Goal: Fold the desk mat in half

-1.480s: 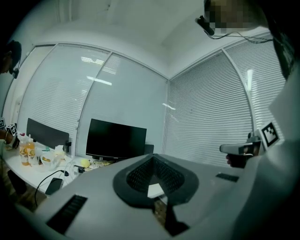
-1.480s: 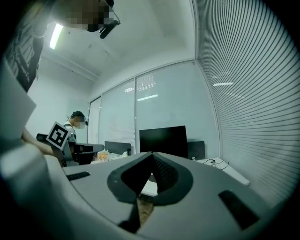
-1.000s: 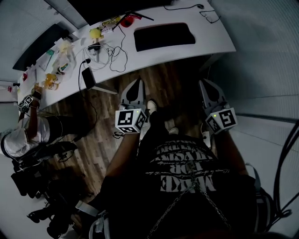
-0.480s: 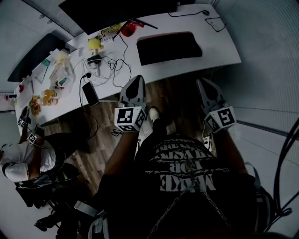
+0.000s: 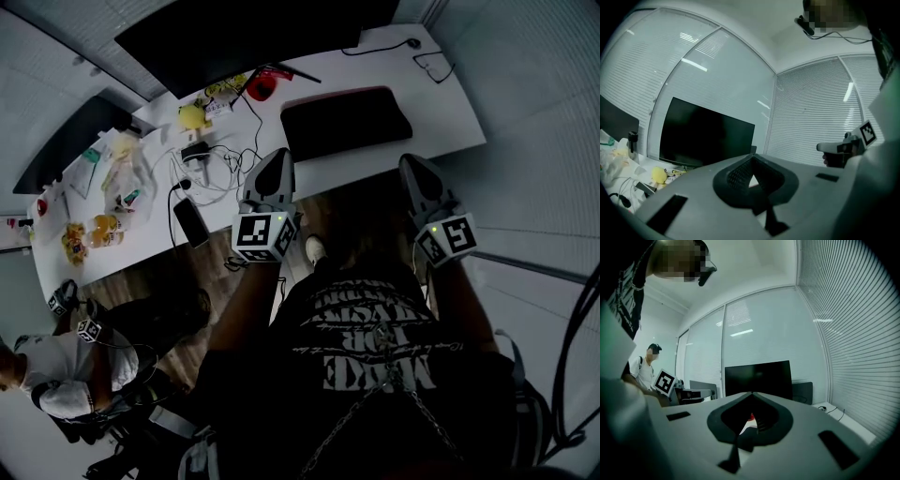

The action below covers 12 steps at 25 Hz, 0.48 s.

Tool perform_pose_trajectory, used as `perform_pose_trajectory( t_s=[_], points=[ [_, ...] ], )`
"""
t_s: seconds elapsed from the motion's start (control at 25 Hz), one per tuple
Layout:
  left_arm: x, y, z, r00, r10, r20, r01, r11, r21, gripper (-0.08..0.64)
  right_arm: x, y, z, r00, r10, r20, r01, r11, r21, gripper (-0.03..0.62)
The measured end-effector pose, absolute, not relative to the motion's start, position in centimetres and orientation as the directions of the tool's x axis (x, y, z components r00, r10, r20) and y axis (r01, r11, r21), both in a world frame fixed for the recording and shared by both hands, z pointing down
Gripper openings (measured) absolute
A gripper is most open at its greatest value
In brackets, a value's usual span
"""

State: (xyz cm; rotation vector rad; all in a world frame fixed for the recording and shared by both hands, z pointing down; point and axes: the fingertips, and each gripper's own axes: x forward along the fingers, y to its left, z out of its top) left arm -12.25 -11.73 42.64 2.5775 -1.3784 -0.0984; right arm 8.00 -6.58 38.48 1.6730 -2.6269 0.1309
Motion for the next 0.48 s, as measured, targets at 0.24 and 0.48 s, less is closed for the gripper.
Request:
perform_pose_trajectory(
  t_s=[0.24, 0.48],
  points=[
    [-12.0, -13.4, 42.9, 0.570, -0.820, 0.043, -0.803, -0.546, 0.237, 0.006, 8.1, -8.3, 37.9, -0.420, -0.904, 0.075, -0.907, 0.419, -0.034, -0.008],
    [-11.0, -14.7, 43.6, 0.571, -0.818, 0.064, -0.800, -0.537, 0.268, 0.006, 9.4, -9.9, 38.5, -0.417, -0.904, 0.097, -0.909, 0.415, -0.045, -0.008]
  ],
)
